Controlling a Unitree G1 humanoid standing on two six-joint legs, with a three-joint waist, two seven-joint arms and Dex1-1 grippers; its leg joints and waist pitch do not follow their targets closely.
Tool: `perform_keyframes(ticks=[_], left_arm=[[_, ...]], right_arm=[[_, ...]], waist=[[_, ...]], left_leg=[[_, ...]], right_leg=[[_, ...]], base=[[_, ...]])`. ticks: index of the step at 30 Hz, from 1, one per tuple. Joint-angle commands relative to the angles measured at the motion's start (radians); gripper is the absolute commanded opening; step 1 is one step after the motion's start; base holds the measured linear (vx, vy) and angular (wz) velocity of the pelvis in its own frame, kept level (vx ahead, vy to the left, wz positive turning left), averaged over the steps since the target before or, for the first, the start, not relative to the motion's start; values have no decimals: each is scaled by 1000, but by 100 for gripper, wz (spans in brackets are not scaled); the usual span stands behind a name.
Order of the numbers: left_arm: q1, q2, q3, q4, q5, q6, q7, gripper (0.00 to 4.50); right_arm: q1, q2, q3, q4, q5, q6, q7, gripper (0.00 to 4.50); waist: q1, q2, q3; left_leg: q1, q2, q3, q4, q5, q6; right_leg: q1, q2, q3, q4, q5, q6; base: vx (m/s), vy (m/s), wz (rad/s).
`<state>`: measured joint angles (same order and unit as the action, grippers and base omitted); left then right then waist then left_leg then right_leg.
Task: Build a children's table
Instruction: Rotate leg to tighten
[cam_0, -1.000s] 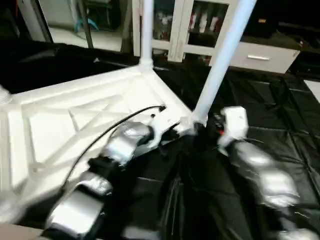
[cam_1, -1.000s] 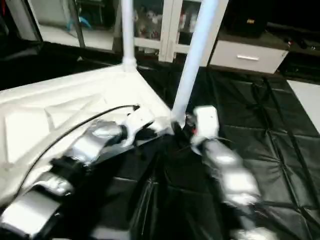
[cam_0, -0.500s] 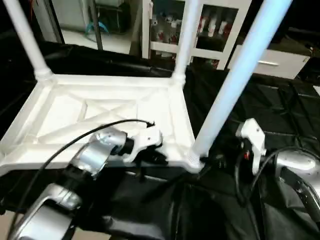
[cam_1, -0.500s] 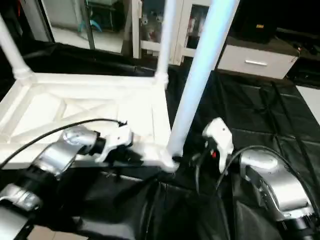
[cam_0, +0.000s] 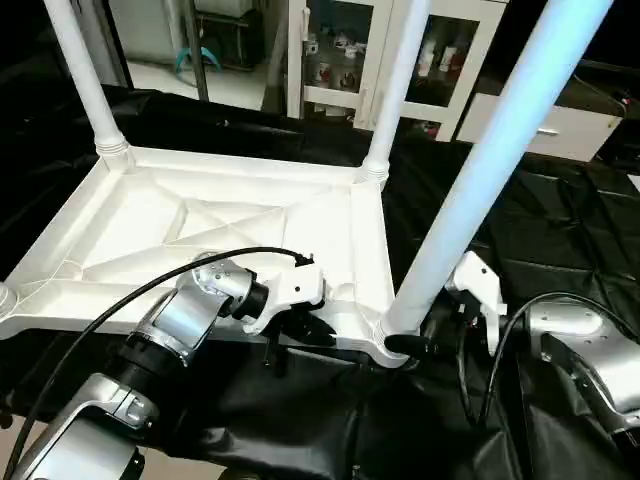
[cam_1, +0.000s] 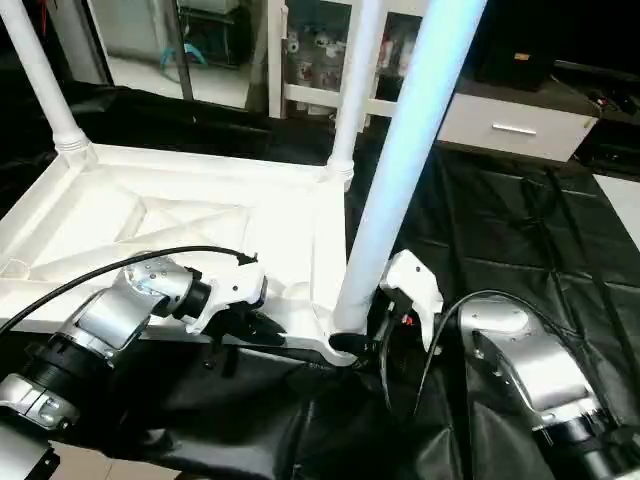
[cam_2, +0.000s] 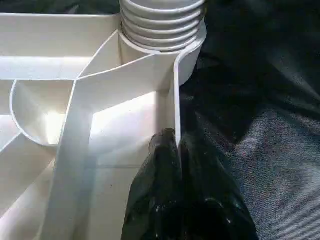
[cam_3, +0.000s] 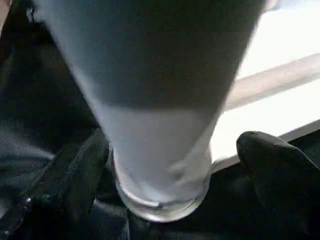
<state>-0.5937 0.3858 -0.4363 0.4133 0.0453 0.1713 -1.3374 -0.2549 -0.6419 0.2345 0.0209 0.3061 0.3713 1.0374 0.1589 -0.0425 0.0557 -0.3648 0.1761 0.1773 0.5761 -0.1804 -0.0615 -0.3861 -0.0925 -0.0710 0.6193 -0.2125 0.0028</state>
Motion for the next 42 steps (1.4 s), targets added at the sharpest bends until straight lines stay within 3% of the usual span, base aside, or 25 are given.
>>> perform_keyframes(ticks=[1, 4, 17, 30, 32, 35, 37, 38, 42], left_arm=[[5, -17, -48, -25, 11, -4, -9, 0], [5, -17, -47, -25, 12, -4, -5, 0], [1, -18, -43, -12, 19, -14, 6, 0], [3, -21, -44, 7, 31, -19, 16, 0], [2, -27, -41, 12, 31, -13, 25, 0], [-5, -49, -25, 28, 30, 13, 66, 0], [-8, -57, -21, 34, 31, 20, 78, 0], [-19, -82, -5, 54, 31, 32, 119, 0], [-48, -131, 19, 100, 41, 47, 209, 0]], right_arm=[[-19, 3, 24, 7, -20, -25, 17, 429], [-20, 8, 24, 12, -19, -29, 20, 419], [-13, 28, 16, 29, -14, -51, 42, 293], [15, 60, 7, 83, -48, -79, -8, 270], [21, 78, -5, 100, -50, -80, -39, 270], [21, 128, -36, 126, -52, -43, -138, 270], [19, 141, -44, 134, -53, -32, -163, 270], [8, 188, -68, 155, -59, 0, -249, 270], [-9, 282, -97, 177, -72, 53, -401, 269]], waist=[[-3, -4, -63], [-3, -3, -64], [-6, -1, -63], [-6, -1, -63], [-8, 3, -58], [-17, 4, -51], [-21, 3, -47], [-22, 1, -45], [-40, 3, -50]], left_leg=[[15, 62, -16, -62, -157, 47], [14, 62, -17, -61, -155, 48], [14, 61, -19, -61, -183, 36], [13, 60, -18, -59, -186, 39], [15, 61, -20, -65, -235, 23], [24, 61, -26, -75, -342, -13], [27, 60, -29, -77, -377, -24], [29, 59, -31, -78, -402, -30], [23, 57, -43, -86, -423, -60]], right_leg=[[48, -74, 52, -63, -43, -251], [47, -73, 52, -62, -44, -251], [45, -72, 52, -63, -74, -245], [45, -72, 52, -63, -76, -247], [43, -73, 52, -72, -143, -238], [38, -77, 52, -90, -318, -196], [35, -79, 51, -98, -386, -179], [33, -80, 51, -105, -449, -155], [32, -80, 43, -109, -493, -119]], base=[[0, 0, 0], [0, 0, 0], [0, 0, 0], [0, 0, 0], [0, 0, 0], [0, 0, 0], [0, 0, 0], [0, 0, 0], [0, 0, 0]])
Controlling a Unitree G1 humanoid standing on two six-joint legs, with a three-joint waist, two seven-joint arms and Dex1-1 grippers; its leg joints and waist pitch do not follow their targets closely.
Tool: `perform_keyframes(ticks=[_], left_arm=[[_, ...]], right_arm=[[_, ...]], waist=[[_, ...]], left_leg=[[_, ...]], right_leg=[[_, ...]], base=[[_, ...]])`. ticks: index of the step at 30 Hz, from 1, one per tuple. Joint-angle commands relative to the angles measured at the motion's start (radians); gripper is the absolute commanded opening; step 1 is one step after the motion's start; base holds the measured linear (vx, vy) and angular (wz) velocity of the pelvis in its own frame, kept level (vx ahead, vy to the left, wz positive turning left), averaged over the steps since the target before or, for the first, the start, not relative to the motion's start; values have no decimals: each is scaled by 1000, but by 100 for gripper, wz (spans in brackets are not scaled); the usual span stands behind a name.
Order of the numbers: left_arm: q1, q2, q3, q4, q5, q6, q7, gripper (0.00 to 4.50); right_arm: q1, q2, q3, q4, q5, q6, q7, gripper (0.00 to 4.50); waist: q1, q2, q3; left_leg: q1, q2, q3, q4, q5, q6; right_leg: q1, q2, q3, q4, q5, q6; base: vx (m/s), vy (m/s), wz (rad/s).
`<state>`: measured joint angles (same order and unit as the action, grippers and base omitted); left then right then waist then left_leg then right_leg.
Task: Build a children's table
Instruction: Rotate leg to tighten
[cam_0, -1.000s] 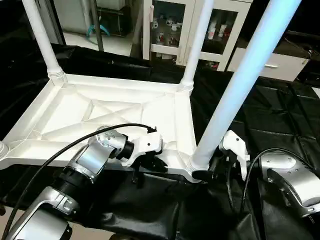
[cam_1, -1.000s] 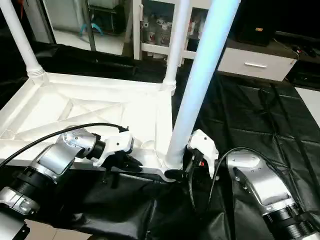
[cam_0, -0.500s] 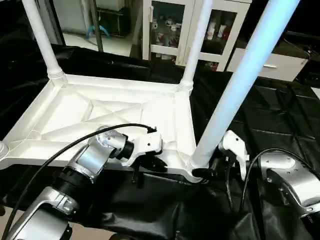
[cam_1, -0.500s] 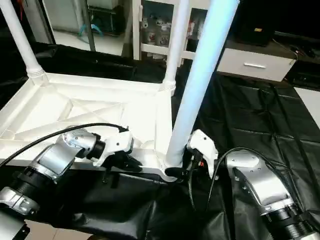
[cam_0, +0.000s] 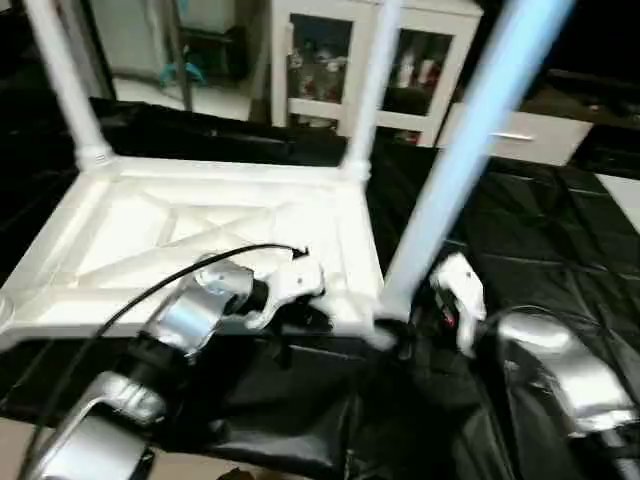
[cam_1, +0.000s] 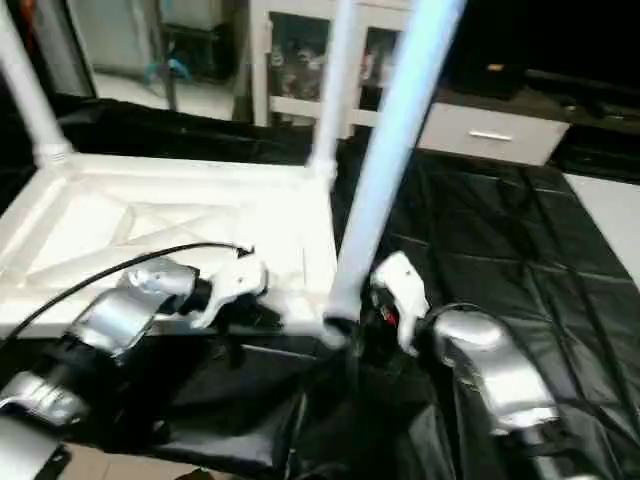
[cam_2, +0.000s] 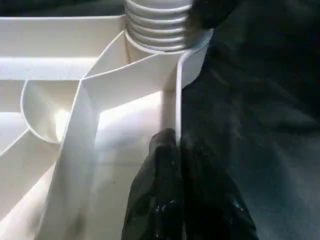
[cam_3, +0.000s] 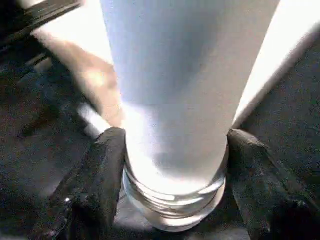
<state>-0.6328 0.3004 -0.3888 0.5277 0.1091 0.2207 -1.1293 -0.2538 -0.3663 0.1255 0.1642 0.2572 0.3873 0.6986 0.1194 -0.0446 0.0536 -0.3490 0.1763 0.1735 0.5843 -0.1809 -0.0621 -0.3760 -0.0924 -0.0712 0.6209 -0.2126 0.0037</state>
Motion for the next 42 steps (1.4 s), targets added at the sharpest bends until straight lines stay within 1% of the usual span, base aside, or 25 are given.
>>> perform_keyframes(ticks=[1, 2, 4, 5, 6, 8, 9, 11, 12, 13, 14, 16, 17, 18, 19, 22, 24, 25, 28, 32, 35, 36, 39, 40, 42], left_arm=[[-30, -76, -20, 20, -6, 4, 68, 0], [-41, -95, -13, 37, 0, 13, 106, 0], [-53, -115, -5, 55, 7, 27, 148, 0], [-66, -138, 6, 76, 14, 46, 201, 0], [-75, -154, 14, 90, 18, 60, 238, 0], [-91, -182, 31, 117, 28, 81, 305, 0], [-116, -224, 56, 160, 40, 83, 411, 0], [-144, -271, 79, 205, 51, 65, 516, 0], [-149, -279, 82, 213, 52, 57, 535, 0], [-151, -283, 84, 213, 52, 52, 541, 0], [-153, -286, 85, 214, 51, 50, 545, 0], [-153, -284, 81, 214, 56, 48, 544, 0], [-149, -281, 80, 211, 57, 48, 540, 0], [-148, -280, 80, 210, 57, 48, 539, 0], [-147, -278, 81, 213, 58, 47, 538, 0], [-147, -270, 84, 227, 60, 36, 537, 0], [-150, -268, 84, 236, 59, 29, 538, 0], [-150, -264, 84, 238, 58, 25, 537, 0], [-150, -258, 86, 237, 57, 23, 530, 0], [-144, -240, 85, 230, 56, 11, 504, 0], [-123, -217, 73, 207, 47, -3, 443, 0], [-120, -215, 73, 203, 45, -2, 437, 0], [-82, -172, 46, 158, 24, -10, 315, 0], [-76, -163, 39, 152, 23, -12, 293, 0], [-47, -119, 9, 111, 7, -8, 180, 0]], right_arm=[[-24, 87, -14, 53, -34, 66, -185, 269], [-34, 133, -30, 73, -42, 77, -261, 269], [-45, 177, -44, 99, -56, 83, -340, 269], [-60, 220, -53, 139, -79, 82, -429, 269], [-71, 251, -58, 169, -93, 79, -488, 269], [-86, 289, -66, 205, -114, 77, -560, 269], [-115, 342, -83, 269, -131, 42, -660, 269], [-164, 393, -113, 360, -145, -16, -775, 268], [-176, 400, -117, 376, -151, -22, -789, 268], [-191, 405, -128, 386, -149, -47, -796, 268], [-205, 413, -145, 394, -140, -69, -801, 268], [-226, 430, -178, 404, -118, -99, -800, 268], [-231, 435, -184, 405, -106, -107, -780, 268], [-232, 435, -185, 406, -103, -108, -775, 268], [-240, 439, -188, 413, -97, -122, -759, 268], [-252, 428, -165, 422, -119, -179, -723, 268], [-254, 431, -174, 423, -107, -196, -712, 268], [-253, 426, -175, 416, -106, -210, -703, 323], [-250, 419, -177, 398, -105, -221, -674, 343], [-238, 400, -176, 340, -89, -223, -603, 388], [-210, 371, -164, 258, -72, -203, -543, 406], [-205, 367, -163, 247, -67, -197, -534, 425], [-141, 272, -126, 109, -37, -116, -386, 439], [-128, 252, -117, 86, -33, -105, -356, 446], [-86, 162, -86, 4, -13, -58, -231, 446]], waist=[[-8, 7, -48], [-11, 7, -50], [-21, 7, -53], [-23, 11, -53], [-25, 10, -52], [-30, 11, -52], [-30, 10, -51], [-30, 6, -54], [-29, 7, -55], [-25, 1, -56], [-25, 0, -57], [-22, -1, -60], [-23, -3, -63], [-23, -3, -63], [-20, -2, -64], [-18, 1, -63], [-19, 1, -60], [-21, 3, -58], [-23, 3, -57], [-24, 1, -57], [-22, 1, -61], [-21, -1, -63], [-17, -3, -66], [-14, 2, -65], [-11, 5, -63]], left_leg=[[5, 57, -41, -96, -421, -63], [7, 56, -41, -96, -422, -66], [-1, 55, -41, -99, -394, -72], [1, 54, -39, -98, -395, -72], [10, 53, -34, -95, -406, -77], [10, 51, -34, -94, -414, -72], [13, 51, -31, -93, -418, -72], [17, 48, -32, -91, -420, -73], [14, 48, -31, -92, -396, -66], [11, 49, -27, -91, -367, -52], [10, 50, -26, -91, -349, -46], [8, 49, -20, -87, -297, -21], [1, 47, -20, -86, -265, -12], [1, 47, -20, -86, -265, -12], [0, 47, -16, -82, -211, 7], [-1, 47, -15, -83, -188, 15], [2, 49, -15, -87, -225, 6], [3, 50, -16, -89, -248, -1], [1, 51, -19, -91, -277, -7], [0, 51, -18, -91, -269, 0], [-5, 51, -17, -87, -212, 18], [-7, 50, -16, -83, -180, 28], [-10, 49, -14, -76, -117, 64], [-11, 51, -12, -74, -101, 85], [-9, 53, -12, -74, -121, 86]], right_leg=[[21, -80, 44, -109, -469, -121], [20, -78, 43, -109, -450, -127], [25, -76, 43, -102, -367, -140], [20, -76, 45, -101, -358, -146], [11, -75, 48, -103, -347, -157], [12, -76, 50, -105, -355, -161], [8, -74, 51, -107, -351, -158], [7, -76, 51, -109, -360, -156], [11, -74, 52, -107, -330, -153], [14, -73, 53, -103, -284, -152], [16, -73, 54, -100, -255, -154], [17, -69, 55, -93, -180, -168], [25, -68, 55, -88, -148, -176], [25, -68, 55, -88, -148, -176], [27, -68, 55, -82, -79, -189], [30, -68, 53, -81, -64, -199], [28, -67, 53, -87, -120, -199], [28, -66, 53, -90, -151, -194], [28, -69, 54, -94, -189, -183], [28, -68, 54, -96, -194, -180], [32, -68, 55, -86, -118, -191], [33, -67, 54, -82, -82, -200], [36, -65, 53, -73, 7, -218], [33, -65, 53, -69, 44, -232], [32, -65, 53, -71, 21, -236]], base=[[0, 0, 0], [0, 0, 0], [0, 0, 0], [0, 0, 0], [0, 0, 0], [0, 0, 0], [0, 0, 0], [0, 0, 0], [0, 0, 0], [0, 0, 0], [0, 0, 0], [0, 0, 0], [0, 0, 0], [0, 0, 0], [0, 0, 0], [0, 0, 0], [0, 0, 0], [0, 0, 0], [0, 0, 0], [0, 0, 0], [0, 0, 0], [0, 0, 0], [0, 0, 0], [0, 0, 0], [0, 0, 0]])
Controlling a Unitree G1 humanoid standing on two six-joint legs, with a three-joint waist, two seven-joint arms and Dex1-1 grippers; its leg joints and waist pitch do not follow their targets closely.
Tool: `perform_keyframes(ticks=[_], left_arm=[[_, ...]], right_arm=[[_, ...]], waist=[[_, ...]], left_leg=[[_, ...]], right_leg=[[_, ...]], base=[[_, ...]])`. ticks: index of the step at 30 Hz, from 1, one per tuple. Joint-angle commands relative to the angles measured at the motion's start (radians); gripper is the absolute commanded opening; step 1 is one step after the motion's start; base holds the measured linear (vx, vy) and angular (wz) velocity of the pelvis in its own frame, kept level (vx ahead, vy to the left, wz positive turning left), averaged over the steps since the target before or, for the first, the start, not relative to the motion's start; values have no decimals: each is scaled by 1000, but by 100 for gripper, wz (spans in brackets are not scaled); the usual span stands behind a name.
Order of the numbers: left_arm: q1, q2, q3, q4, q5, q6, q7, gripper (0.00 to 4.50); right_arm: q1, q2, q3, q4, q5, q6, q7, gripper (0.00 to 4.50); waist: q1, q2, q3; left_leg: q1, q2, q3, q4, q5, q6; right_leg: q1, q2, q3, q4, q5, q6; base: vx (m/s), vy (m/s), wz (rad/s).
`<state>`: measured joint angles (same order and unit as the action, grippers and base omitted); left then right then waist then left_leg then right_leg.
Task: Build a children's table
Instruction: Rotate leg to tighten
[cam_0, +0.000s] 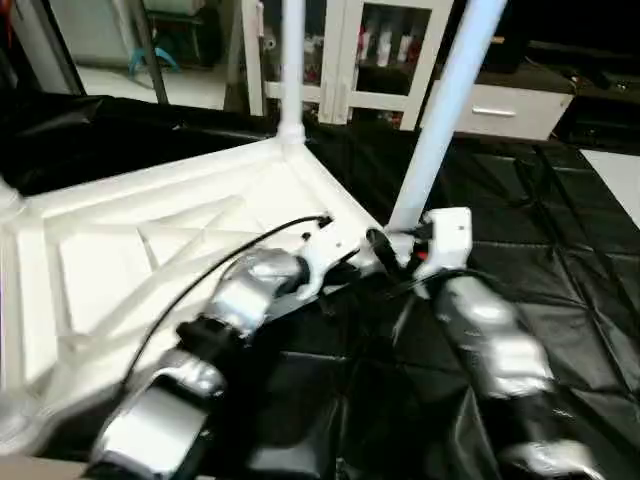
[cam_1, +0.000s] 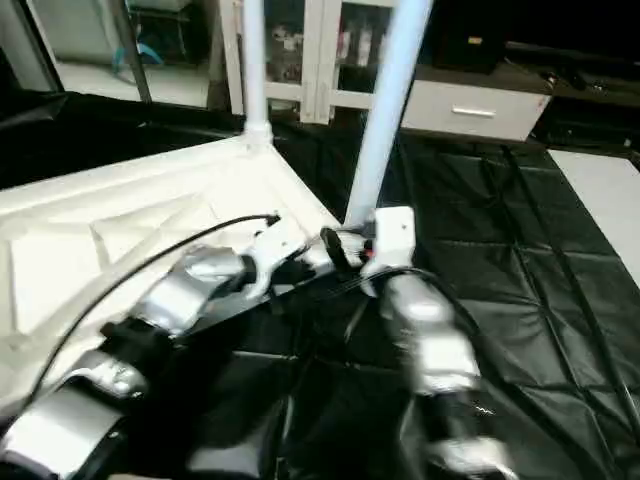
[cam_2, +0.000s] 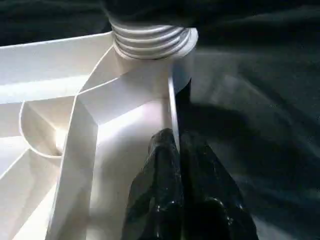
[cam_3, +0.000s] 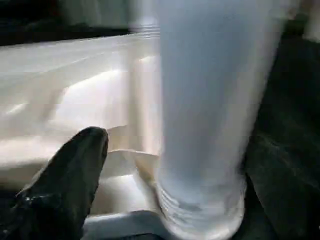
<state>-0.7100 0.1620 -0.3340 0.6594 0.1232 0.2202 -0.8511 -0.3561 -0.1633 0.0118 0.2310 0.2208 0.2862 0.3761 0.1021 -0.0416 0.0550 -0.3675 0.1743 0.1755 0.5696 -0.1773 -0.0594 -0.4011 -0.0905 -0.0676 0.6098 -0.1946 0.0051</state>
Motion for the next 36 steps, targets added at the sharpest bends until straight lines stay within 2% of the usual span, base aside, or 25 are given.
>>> perform_keyframes(ticks=[1, 2, 5, 7, 10, 11, 12, 13, 14, 19, 20, 26, 29, 31, 32, 36], left_arm=[[34, 25, -49, -27, -9, -3, -111, 0], [48, 50, -65, -47, -17, -9, -171, 0], [86, 116, -104, -112, -42, -6, -317, 0], [103, 144, -121, -146, -55, 1, -380, 0], [119, 184, -147, -180, -54, -16, -445, 0], [123, 196, -153, -190, -54, -13, -462, 0], [127, 207, -160, -202, -56, -7, -480, 0], [132, 220, -168, -219, -58, -2, -504, 0], [140, 235, -178, -245, -64, 19, -533, 0], [150, 247, -183, -285, -76, 41, -557, 0], [150, 248, -184, -289, -75, 41, -558, 0], [149, 248, -183, -303, -73, 48, -544, 0], [148, 249, -183, -307, -72, 52, -544, 0], [147, 249, -182, -308, -70, 55, -543, 0], [147, 249, -182, -308, -70, 56, -543, 0], [144, 247, -180, -306, -66, 57, -536, 0]], right_arm=[[22, -54, 32, -73, 26, 50, 109, 446], [39, -107, 45, -111, 36, 69, 177, 446], [77, -247, 83, -186, 54, 84, 353, 446], [86, -292, 83, -206, 68, 90, 405, 446], [102, -361, 93, -245, 95, 119, 495, 446], [108, -384, 100, -256, 100, 130, 526, 446], [112, -403, 107, -262, 99, 137, 548, 446], [117, -424, 115, -272, 105, 149, 576, 446], [121, -448, 126, -287, 118, 167, 613, 446], [124, -480, 165, -304, 124, 186, 681, 446], [125, -486, 181, -307, 118, 183, 700, 446], [111, -481, 219, -300, 94, 160, 716, 446], [104, -477, 226, -291, 86, 155, 717, 409], [98, -478, 238, -285, 79, 154, 726, 400], [97, -478, 239, -285, 78, 154, 727, 374], [97, -481, 243, -281, 73, 150, 734, 361]], waist=[[11, 0, -64], [13, 4, -61], [20, 5, -59], [23, 3, -57], [30, 5, -56], [34, 5, -56], [39, 3, -56], [41, 4, -56], [42, -2, -58], [44, -1, -59], [44, -3, -60], [45, -3, -62], [43, -3, -62], [42, -2, -62], [42, -2, -62], [43, -3, -63]], left_leg=[[11, 58, -16, -60, -147, 79], [12, 59, -15, -64, -169, 69], [18, 62, -14, -66, -209, 51], [17, 64, -14, -68, -226, 40], [21, 63, -14, -70, -259, 21], [20, 64, -16, -70, -258, 20], [23, 66, -14, -70, -251, 22], [21, 65, -15, -70, -247, 21], [20, 65, -16, -70, -239, 23], [19, 63, -15, -65, -217, 27], [18, 63, -14, -64, -208, 29], [17, 62, -15, -62, -197, 28], [17, 61, -15, -62, -201, 26], [17, 61, -15, -62, -202, 25], [18, 61, -15, -61, -200, 25], [16, 60, -15, -60, -192, 29]], right_leg=[[60, -68, 49, -61, -19, -237], [56, -67, 49, -66, -53, -235], [53, -68, 51, -70, -97, -230], [54, -71, 53, -70, -118, -231], [48, -72, 53, -78, -186, -220], [52, -71, 53, -76, -188, -215], [48, -72, 54, -76, -180, -213], [50, -72, 53, -74, -175, -216], [53, -71, 52, -71, -163, -217], [51, -73, 51, -69, -154, -230], [52, -73, 51, -68, -147, -230], [53, -73, 51, -66, -137, -231], [53, -71, 50, -66, -140, -231], [53, -71, 50, -66, -145, -231], [53, -72, 50, -66, -143, -232], [54, -72, 50, -65, -138, -231]], base=[[0, 0, 0], [0, 0, 0], [0, 0, 0], [0, 0, 0], [0, 0, 0], [0, 0, 0], [0, 0, 0], [0, 0, 0], [0, 0, 0], [0, 0, 0], [0, 0, 0], [0, 0, 0], [0, 0, 0], [0, 0, 0], [0, 0, 0], [0, 0, 0]])
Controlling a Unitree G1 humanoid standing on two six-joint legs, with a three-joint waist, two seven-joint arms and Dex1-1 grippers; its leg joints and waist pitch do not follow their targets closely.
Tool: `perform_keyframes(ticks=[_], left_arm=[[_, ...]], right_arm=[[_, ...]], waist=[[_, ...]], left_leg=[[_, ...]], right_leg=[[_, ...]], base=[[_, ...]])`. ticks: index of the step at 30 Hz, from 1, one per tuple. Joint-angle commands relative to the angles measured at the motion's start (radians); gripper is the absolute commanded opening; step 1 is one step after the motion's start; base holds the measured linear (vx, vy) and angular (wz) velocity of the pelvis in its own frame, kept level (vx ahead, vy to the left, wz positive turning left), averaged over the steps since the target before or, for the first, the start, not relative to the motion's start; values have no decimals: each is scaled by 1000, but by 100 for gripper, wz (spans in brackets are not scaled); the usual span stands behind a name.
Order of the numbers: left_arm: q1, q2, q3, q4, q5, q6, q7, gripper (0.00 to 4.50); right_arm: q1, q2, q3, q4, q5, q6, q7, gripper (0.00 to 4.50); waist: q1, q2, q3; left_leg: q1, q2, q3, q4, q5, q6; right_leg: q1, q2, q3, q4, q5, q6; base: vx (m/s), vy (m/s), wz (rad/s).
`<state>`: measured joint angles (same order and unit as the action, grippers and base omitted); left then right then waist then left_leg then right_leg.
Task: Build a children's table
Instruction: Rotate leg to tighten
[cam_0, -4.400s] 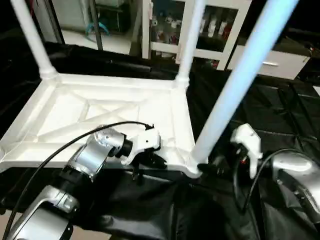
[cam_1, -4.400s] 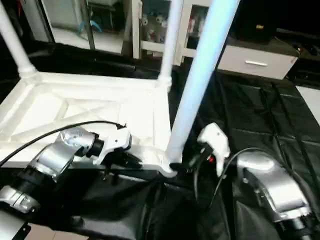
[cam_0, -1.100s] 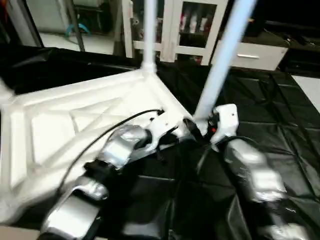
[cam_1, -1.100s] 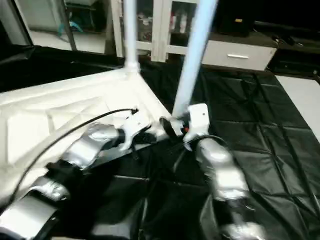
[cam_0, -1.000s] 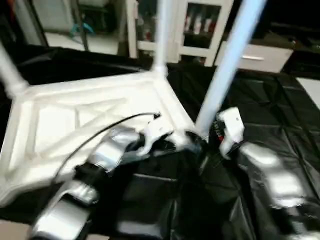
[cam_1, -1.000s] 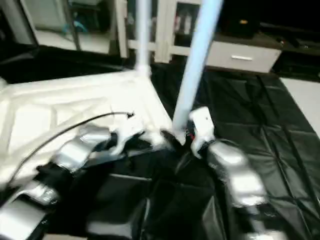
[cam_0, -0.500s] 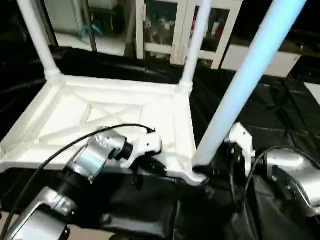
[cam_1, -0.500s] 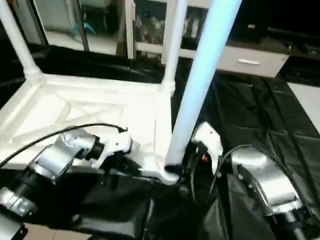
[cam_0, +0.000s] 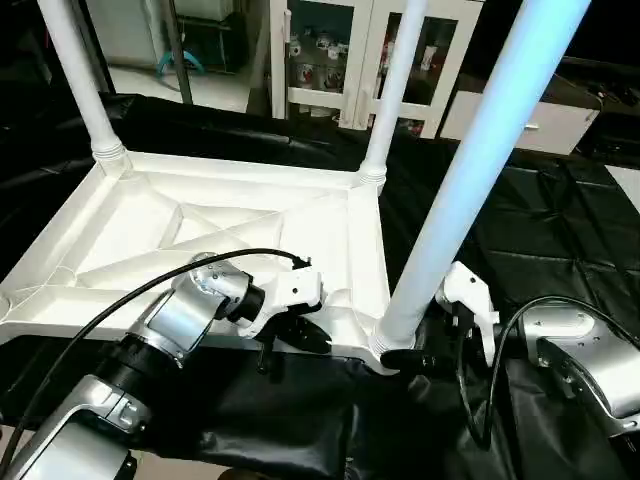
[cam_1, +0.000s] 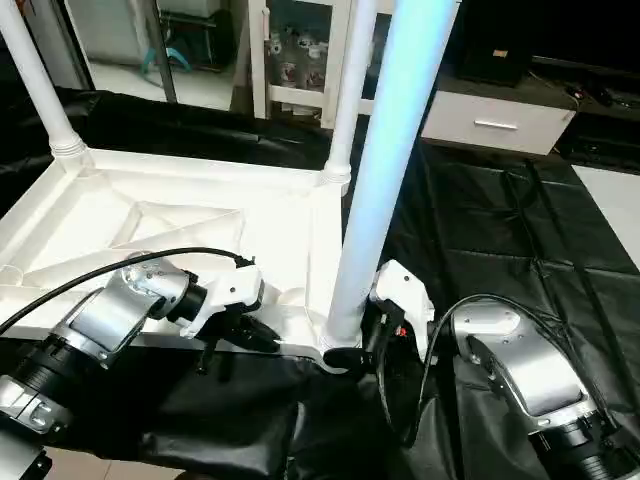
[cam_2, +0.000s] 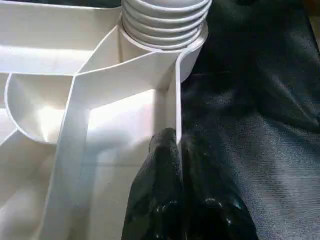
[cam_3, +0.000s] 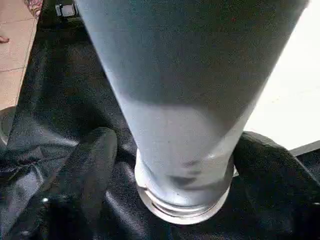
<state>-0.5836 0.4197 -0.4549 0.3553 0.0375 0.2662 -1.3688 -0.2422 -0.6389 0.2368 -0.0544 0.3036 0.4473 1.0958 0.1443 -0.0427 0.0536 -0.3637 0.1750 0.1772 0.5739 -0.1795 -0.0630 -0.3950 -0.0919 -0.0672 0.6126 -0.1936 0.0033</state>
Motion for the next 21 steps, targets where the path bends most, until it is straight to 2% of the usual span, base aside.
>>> perform_keyframes(ticks=[1, 9, 13, 19, 21], left_arm=[[17, -10, -59, 0, 20, 10, -16, 0], [15, -13, -59, 2, 24, 7, -8, 0], [13, -14, -59, 5, 29, 4, -1, 0], [12, -11, -62, 6, 33, 7, 1, 0], [13, -11, -62, 6, 34, 7, 1, 0]], right_arm=[[-15, -8, 19, 10, -15, -15, 20, 346], [-13, -10, 26, 13, -24, -19, 26, 281], [-12, -12, 35, 19, -34, -25, 32, 251], [-8, -15, 48, 26, -46, -35, 39, 246], [-5, -16, 50, 26, -50, -37, 41, 246]], waist=[[1, -2, -61], [1, -2, -63], [2, -2, -61], [1, -1, -58], [1, -1, -57]], left_leg=[[13, 60, -17, -64, -190, 33], [13, 59, -17, -62, -188, 34], [15, 60, -17, -63, -202, 32], [20, 61, -19, -69, -252, 15], [20, 61, -20, -70, -254, 13]], right_leg=[[48, -70, 50, -68, -140, -231], [49, -69, 49, -64, -120, -239], [48, -69, 49, -67, -147, -235], [48, -71, 50, -76, -224, -217], [48, -71, 50, -76, -226, -214]], base=[[0, 0, 0], [0, 0, 0], [0, 0, 0], [0, 0, 0], [0, 0, 0]])
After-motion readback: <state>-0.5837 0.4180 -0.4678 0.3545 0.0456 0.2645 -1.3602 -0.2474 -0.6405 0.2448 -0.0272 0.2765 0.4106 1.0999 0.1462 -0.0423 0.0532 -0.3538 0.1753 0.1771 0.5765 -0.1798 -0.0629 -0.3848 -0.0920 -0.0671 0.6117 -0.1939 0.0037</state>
